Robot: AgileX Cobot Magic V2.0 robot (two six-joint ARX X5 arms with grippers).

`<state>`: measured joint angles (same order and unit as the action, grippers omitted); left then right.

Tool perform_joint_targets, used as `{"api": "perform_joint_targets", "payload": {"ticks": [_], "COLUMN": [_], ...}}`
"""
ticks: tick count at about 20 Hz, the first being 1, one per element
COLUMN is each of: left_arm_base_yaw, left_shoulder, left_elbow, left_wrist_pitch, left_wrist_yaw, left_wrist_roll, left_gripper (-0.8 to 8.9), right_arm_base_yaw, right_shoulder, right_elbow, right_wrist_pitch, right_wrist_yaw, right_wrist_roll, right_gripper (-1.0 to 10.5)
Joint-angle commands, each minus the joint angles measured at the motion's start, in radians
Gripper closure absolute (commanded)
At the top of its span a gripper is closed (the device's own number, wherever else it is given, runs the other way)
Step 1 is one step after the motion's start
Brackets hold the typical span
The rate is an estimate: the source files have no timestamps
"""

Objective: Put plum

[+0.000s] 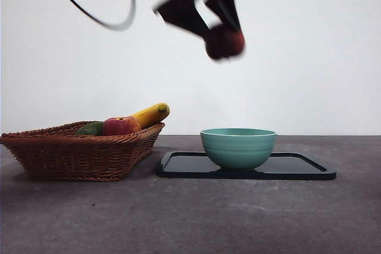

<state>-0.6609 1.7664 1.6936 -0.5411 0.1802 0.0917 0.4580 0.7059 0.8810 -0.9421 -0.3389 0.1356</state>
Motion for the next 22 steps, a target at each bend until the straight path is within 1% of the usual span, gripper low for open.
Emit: {"api": "perform_joint_targets", "payload": {"ticks": [1,3,8,10,12,14,16,18,22], "left_arm_base_yaw": [0.018,0.051,0.16,0.204,0.248,0.282,0.31,0.331,0.349], "left_shoulder": [-0.105,-0.203,-0.399,-0.456,-0.505,-0.55,-0.589,-0.61,-0.596], "left_elbow": [0.032,0.032,0.024,0.002,-0.045,-0.133,-0.255,-0.386,-0.615], "left_wrist_pitch": [-0.035,-0.096,-0.31,-0.358,-0.373,-0.356,-0.302,-0.213,0.002], "left_wrist_yaw": [0.0,-0.001,-0.001,-0.001,-0.001,-0.001,-0.001,-0.001,-0.001], "left_wrist_roll": [-0.027,-0.034,-0.04,-0.04,-0.04,-0.04,-0.04,-0.04,-0.036], "left_gripper": [5.68,5.68,5.65,5.65,5.65,5.65,5.65,5.65,5.66], "right_arm_base_yaw": [0.006,0.006,0.006,0.006,0.006,0.006,0.006,0.006,0.006], "right_shoulder": [-0.003,-0.005,-0.011,-0.011,-0.011,-0.011,-0.011,-0.011,-0.011], "right_elbow": [0.006,0.006,0.006,0.006,0.006,0.006,0.006,0.006,0.006], "right_wrist_pitch": [0.008,0.016,0.021,0.022,0.022,0.022,0.023,0.022,0.021], "right_wrist_yaw": [-0.001,-0.001,-0.001,-0.001,-0.001,-0.001,-0.001,-0.001,-0.002], "right_wrist_roll": [0.006,0.006,0.006,0.006,0.006,0.006,0.006,0.006,0.006], "right_gripper": [7.4,7.4,7.4,7.4,7.4,7.4,7.4,7.4,7.4]}}
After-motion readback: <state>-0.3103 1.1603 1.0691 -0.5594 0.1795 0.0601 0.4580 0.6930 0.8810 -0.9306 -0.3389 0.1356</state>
